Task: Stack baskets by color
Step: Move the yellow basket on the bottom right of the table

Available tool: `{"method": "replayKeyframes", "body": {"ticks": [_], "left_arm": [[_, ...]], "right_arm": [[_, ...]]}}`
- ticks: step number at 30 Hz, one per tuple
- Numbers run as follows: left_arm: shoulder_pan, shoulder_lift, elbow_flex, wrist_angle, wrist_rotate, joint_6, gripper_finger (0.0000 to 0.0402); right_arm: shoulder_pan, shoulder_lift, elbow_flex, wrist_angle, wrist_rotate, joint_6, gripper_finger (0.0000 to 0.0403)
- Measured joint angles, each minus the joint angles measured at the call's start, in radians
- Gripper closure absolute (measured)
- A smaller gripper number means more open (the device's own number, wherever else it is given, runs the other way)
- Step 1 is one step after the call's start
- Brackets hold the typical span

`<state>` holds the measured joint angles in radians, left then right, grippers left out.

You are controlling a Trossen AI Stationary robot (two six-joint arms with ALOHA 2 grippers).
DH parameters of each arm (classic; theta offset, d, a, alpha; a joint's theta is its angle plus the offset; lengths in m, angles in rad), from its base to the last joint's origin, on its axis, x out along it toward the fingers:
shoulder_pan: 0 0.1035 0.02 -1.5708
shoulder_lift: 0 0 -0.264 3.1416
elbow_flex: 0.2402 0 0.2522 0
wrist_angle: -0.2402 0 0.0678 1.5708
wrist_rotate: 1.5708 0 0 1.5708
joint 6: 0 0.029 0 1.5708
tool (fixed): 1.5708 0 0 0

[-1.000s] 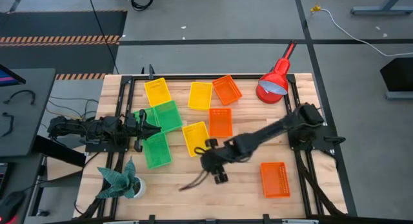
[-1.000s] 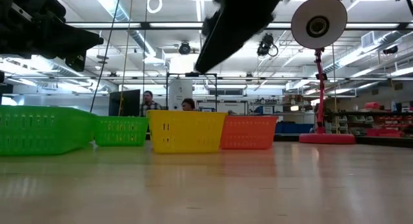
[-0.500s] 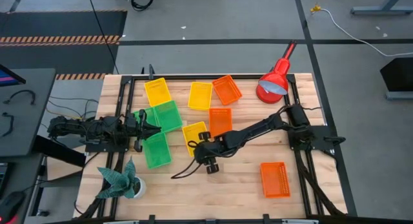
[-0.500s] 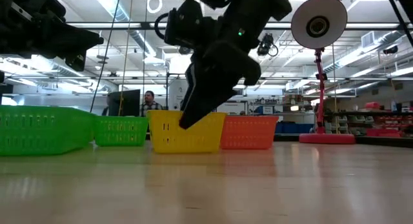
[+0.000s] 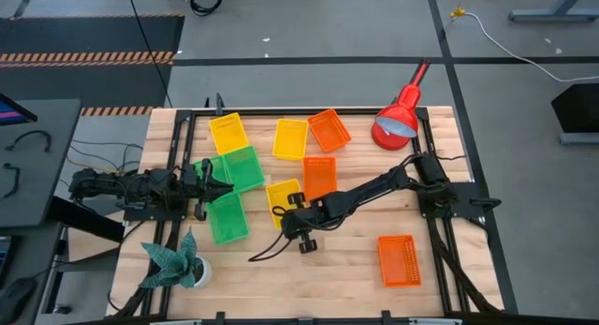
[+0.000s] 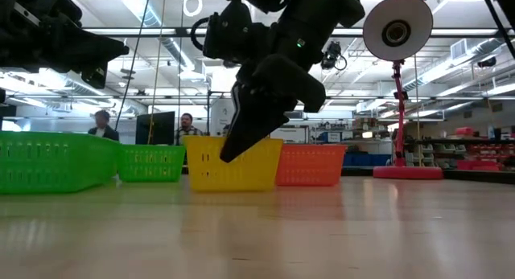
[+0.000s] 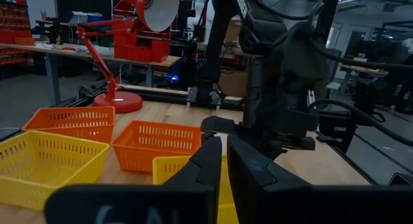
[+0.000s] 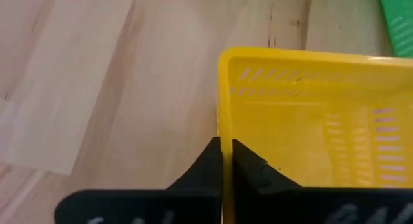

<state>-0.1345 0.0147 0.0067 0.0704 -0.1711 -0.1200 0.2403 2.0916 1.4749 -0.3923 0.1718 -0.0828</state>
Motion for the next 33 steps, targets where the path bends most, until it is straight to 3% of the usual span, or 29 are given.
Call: {"method": "replayKeyframes", "body": {"ticks": [5, 12, 15, 19, 25, 33], "left_arm": [[0.0, 0.0, 0.0, 0.001, 0.0, 0.0, 0.0363], [0.0, 0.0, 0.0, 0.003, 0.0, 0.0, 0.0363], [0.0, 0.0, 0.0, 0.004, 0.0, 0.0, 0.0366], [0.0, 0.0, 0.0, 0.004, 0.0, 0.0, 0.037], [0.0, 0.0, 0.0, 0.005, 0.0, 0.0, 0.0371], [0.0, 0.0, 0.0, 0.006, 0.0, 0.0, 0.0368]], "right_arm": [[0.049, -0.068, 0.014, -0.008, 0.083, 0.032, 0.0395], [0.178, -0.261, 0.034, 0.001, 0.263, 0.097, 0.0395], [0.241, -0.341, 0.044, 0.004, 0.246, 0.189, 0.0396], [0.314, -0.404, 0.045, 0.002, 0.117, 0.417, 0.0396], [0.417, -0.36, 0.045, -0.073, -0.029, 0.776, 0.0396], [0.555, -0.243, 0.043, -0.438, 0.184, 1.01, 0.0396]]}}
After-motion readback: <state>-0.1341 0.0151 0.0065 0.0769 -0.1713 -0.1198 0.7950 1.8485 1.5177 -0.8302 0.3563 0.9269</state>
